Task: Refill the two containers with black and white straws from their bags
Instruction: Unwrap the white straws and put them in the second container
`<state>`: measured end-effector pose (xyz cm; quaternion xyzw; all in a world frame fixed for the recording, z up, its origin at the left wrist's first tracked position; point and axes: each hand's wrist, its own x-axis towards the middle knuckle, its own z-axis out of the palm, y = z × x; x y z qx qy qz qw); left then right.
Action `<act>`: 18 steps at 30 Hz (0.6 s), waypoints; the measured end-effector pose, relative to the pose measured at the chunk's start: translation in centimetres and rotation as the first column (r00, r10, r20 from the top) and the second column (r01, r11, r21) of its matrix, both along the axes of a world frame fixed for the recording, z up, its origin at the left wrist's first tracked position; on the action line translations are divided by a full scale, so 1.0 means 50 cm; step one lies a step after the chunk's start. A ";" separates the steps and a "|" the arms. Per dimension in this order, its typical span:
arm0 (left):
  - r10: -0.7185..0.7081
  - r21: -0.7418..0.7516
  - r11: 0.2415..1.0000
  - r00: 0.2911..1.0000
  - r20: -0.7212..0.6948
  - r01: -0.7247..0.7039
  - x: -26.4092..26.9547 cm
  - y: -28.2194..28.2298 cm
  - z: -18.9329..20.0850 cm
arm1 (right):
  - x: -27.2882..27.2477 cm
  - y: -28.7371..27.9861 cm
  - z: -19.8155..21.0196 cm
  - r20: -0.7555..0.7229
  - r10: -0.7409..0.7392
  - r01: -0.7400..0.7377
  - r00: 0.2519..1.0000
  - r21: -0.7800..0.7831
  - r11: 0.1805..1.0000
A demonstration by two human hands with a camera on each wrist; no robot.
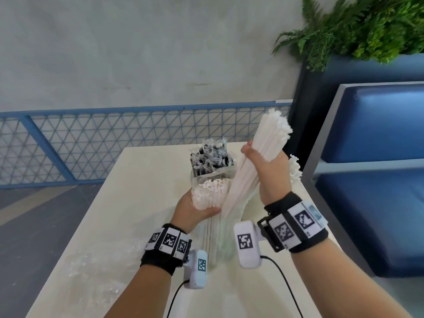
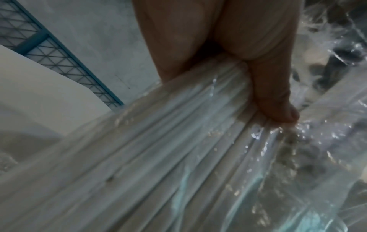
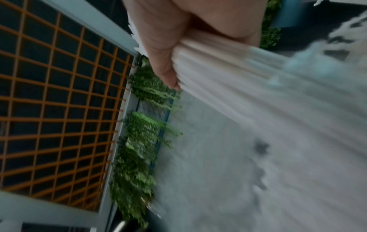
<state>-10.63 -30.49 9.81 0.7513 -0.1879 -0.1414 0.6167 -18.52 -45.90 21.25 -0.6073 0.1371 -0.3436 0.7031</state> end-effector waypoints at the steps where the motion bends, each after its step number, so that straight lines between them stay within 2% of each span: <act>1: 0.006 -0.001 1.000 1.000 -0.004 -0.006 0.000 0.000 0.002 | -0.001 -0.008 0.013 0.034 -0.011 0.010 0.999 0.035 0.999; 6: 0.049 -0.018 0.999 0.999 0.018 -0.049 0.009 0.002 -0.001 | -0.002 -0.059 0.049 0.142 -0.072 0.045 0.987 0.190 0.981; 11: 0.080 -0.006 0.997 0.996 0.030 -0.079 0.013 -0.001 -0.005 | 0.002 -0.092 0.032 0.114 -0.126 0.072 0.985 0.391 0.918; 15: 0.087 0.002 0.996 0.996 0.022 -0.087 0.015 0.000 -0.006 | -0.002 -0.098 0.023 0.064 -0.144 0.101 0.987 0.446 0.889; 18: 0.080 -0.008 0.997 0.997 0.012 -0.080 0.015 -0.003 -0.007 | 0.000 -0.098 0.029 0.110 -0.124 0.066 0.986 0.426 0.902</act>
